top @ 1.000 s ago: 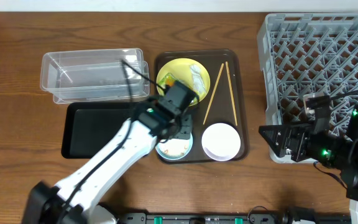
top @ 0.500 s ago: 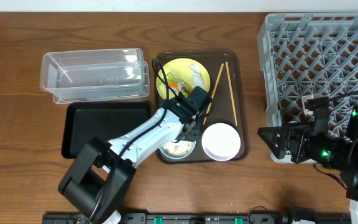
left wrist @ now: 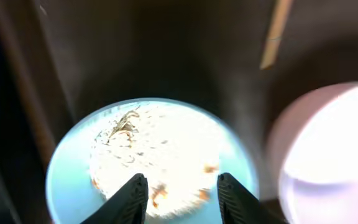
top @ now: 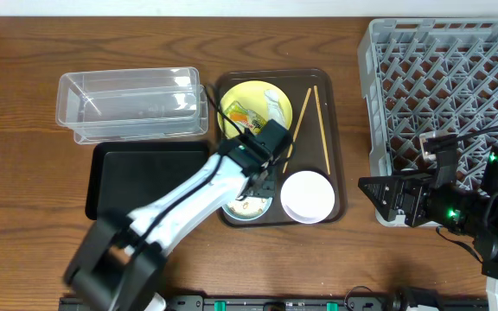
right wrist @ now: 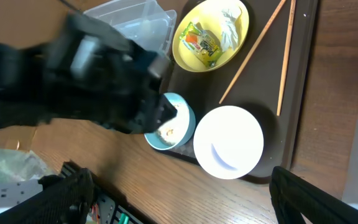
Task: Sort waste into correct bins and load items into the dishwasher rack
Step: 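Grasp the light-blue rice bowl rim with the left gripper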
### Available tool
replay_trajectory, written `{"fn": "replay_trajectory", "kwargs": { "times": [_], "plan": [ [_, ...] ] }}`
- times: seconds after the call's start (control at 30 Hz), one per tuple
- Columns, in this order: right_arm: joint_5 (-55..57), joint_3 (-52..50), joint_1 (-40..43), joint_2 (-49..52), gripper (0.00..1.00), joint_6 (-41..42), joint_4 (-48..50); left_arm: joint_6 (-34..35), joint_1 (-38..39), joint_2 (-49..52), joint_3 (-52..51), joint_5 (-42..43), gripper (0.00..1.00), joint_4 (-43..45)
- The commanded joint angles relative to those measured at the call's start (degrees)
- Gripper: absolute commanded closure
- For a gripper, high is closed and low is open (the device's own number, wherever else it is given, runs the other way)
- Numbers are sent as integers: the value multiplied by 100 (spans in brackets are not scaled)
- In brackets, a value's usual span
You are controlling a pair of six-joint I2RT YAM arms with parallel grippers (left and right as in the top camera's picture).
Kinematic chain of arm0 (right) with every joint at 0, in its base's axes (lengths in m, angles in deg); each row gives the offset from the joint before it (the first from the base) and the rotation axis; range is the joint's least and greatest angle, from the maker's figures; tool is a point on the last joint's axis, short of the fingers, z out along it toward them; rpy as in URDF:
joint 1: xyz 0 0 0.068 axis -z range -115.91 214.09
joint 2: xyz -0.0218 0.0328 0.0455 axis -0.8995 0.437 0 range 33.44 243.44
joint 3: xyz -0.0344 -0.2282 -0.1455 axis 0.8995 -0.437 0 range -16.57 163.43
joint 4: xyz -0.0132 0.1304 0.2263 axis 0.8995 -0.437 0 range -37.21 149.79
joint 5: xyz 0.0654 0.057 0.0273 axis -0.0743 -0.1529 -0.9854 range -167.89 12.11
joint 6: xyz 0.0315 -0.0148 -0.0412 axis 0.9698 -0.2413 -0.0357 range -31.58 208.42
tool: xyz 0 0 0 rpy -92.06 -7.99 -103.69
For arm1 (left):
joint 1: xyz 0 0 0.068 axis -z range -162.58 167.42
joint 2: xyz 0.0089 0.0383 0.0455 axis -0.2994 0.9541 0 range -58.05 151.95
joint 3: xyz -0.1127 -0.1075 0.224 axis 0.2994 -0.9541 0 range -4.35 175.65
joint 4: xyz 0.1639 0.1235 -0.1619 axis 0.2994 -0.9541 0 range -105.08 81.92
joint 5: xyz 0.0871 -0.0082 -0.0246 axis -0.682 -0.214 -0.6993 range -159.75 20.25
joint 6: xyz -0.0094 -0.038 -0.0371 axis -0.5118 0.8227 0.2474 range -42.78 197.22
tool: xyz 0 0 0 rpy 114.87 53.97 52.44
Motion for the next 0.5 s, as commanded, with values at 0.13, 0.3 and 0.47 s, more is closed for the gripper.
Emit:
{"fn": "replay_trajectory", "kwargs": {
  "times": [0.13,0.3,0.47],
  "plan": [
    [-87,59,-70,-15,11,-90,-11,402,195,-136,157,-133,57,321],
    [-90,59,-70,-15,11,-90,-13,503,291,422,157,-131,56,420],
    [-87,59,-70,-13,11,-87,-9,590,289,787,157,-107,60,483]
  ]
}}
